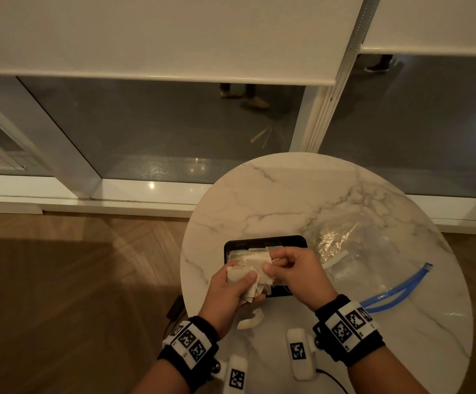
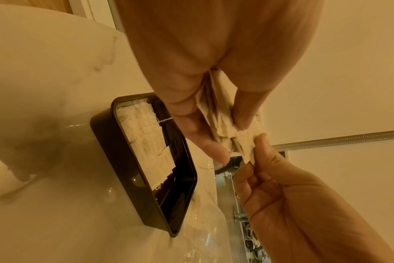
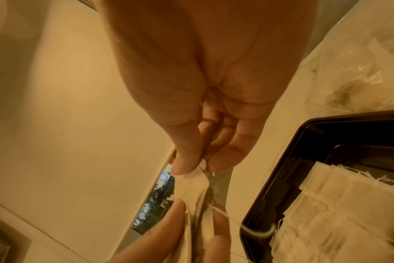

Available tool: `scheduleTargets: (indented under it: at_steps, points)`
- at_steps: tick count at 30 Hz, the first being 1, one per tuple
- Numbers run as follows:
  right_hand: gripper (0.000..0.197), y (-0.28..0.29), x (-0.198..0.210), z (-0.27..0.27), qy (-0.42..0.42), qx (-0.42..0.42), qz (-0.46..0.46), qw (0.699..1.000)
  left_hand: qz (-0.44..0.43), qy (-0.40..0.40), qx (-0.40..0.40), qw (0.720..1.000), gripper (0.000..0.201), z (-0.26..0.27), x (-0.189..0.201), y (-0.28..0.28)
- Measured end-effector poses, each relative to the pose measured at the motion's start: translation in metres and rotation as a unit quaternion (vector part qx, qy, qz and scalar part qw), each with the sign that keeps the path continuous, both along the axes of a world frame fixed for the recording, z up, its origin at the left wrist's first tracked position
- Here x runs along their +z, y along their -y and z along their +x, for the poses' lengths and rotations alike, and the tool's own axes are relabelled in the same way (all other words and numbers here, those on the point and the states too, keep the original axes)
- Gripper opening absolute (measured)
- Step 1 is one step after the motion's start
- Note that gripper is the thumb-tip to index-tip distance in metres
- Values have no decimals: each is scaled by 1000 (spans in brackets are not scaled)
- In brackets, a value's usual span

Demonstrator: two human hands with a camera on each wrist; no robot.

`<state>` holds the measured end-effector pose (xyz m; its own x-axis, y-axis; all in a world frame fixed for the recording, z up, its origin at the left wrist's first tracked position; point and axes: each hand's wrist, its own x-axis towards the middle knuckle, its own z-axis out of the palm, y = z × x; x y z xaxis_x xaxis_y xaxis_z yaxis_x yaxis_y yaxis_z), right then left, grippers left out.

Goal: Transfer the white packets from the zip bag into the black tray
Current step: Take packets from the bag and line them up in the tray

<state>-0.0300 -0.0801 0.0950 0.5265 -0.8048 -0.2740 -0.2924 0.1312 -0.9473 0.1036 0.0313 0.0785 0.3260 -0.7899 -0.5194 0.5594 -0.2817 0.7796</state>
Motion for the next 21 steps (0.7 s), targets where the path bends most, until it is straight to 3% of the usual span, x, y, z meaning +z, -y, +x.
scheduleTargets:
  at_steps: [11, 21]
  points:
    - [28, 8, 0, -6, 16, 7, 28, 999, 14, 13, 25, 1000, 28, 9, -10, -4]
    - [22, 8, -2, -4, -12, 7, 35, 999, 5, 5, 37, 999, 27, 12, -5, -2]
